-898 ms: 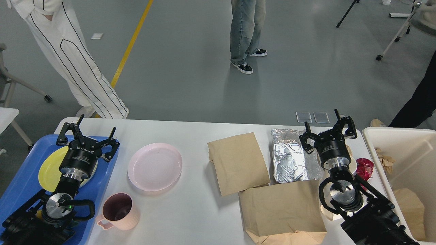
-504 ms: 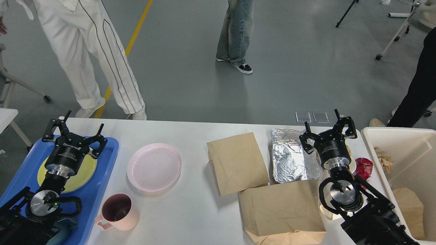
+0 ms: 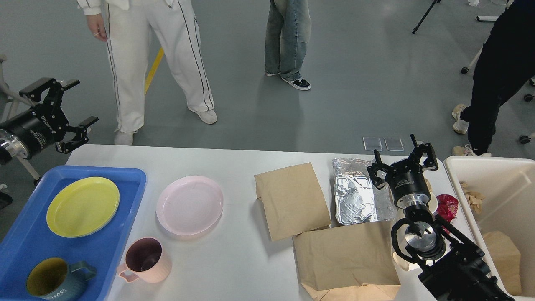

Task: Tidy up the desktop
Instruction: 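Raise the left gripper up and away from the blue tray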

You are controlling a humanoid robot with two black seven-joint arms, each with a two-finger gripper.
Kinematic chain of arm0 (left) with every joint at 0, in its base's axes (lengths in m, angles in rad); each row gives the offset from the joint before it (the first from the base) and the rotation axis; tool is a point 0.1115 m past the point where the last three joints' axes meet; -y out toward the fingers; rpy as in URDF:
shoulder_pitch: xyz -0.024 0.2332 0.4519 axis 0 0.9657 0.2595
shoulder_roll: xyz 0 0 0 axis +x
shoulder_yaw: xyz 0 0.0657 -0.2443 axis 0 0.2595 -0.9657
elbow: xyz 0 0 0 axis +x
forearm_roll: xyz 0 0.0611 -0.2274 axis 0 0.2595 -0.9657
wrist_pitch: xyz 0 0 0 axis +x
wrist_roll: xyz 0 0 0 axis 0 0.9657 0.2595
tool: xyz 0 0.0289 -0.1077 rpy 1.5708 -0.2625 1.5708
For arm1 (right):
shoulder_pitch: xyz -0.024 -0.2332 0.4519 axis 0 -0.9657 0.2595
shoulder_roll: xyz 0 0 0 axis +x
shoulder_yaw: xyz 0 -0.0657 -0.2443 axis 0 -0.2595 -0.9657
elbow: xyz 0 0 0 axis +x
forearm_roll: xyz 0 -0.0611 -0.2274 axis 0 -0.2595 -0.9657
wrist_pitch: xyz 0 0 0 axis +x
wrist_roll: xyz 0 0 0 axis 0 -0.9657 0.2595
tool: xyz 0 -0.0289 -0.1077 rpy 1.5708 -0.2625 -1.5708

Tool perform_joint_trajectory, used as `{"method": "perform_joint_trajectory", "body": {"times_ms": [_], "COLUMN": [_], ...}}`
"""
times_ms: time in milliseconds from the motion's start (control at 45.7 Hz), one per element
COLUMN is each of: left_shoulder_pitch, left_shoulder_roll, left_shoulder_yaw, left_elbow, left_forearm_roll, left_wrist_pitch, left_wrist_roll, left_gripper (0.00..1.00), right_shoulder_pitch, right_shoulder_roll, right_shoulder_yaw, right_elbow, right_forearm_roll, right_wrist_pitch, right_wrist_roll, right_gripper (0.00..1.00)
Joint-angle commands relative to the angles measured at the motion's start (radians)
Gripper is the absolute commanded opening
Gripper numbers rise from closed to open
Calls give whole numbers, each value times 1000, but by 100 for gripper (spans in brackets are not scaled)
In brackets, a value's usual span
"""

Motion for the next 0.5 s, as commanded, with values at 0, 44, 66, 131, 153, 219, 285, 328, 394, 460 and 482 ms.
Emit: {"method": "perform_joint_trajectory", "body": {"times_ms": [0, 44, 66, 131, 153, 219, 285, 328, 394, 460, 482], "left_shoulder_pitch": [-282, -375, -421, -582, -622, -715, -765, -807, -894, -966, -982], "left_shoulder_roll": [9, -11, -25, -77, -97, -163, -220, -262, -332, -379, -391], "left_shoulder_yaw": [438, 603, 674, 872, 921, 1035, 1110, 1154, 1223, 1294, 1311], "left_elbow": [-1, -3, -3, -3, -3, -3, -19, -53, -114, -159, -168], "left_forearm_roll": [10, 10, 10, 12, 12, 12, 13, 13, 13, 13, 12], "left_wrist_pitch": [-61, -89, -98, -116, -119, -120, -121, -121, -121, -121, -120], "left_wrist_roll": [13, 3, 1, 10, 12, 12, 15, 16, 16, 12, 6], "left_gripper": [97, 97, 97, 97, 97, 97, 97, 97, 97, 97, 97], "right_shoulder_pitch": [0, 0, 0, 0, 0, 0, 0, 0, 0, 0, 0], "right_shoulder_roll": [0, 0, 0, 0, 0, 0, 0, 0, 0, 0, 0], "right_shoulder_yaw": [0, 0, 0, 0, 0, 0, 0, 0, 0, 0, 0], "right_elbow": [0, 0, 0, 0, 0, 0, 0, 0, 0, 0, 0], "right_forearm_roll": [0, 0, 0, 0, 0, 0, 0, 0, 0, 0, 0], "right_wrist_pitch": [0, 0, 0, 0, 0, 0, 0, 0, 0, 0, 0], "right_wrist_roll": [0, 0, 0, 0, 0, 0, 0, 0, 0, 0, 0], "right_gripper": [100, 100, 100, 100, 100, 100, 100, 100, 100, 100, 100]}}
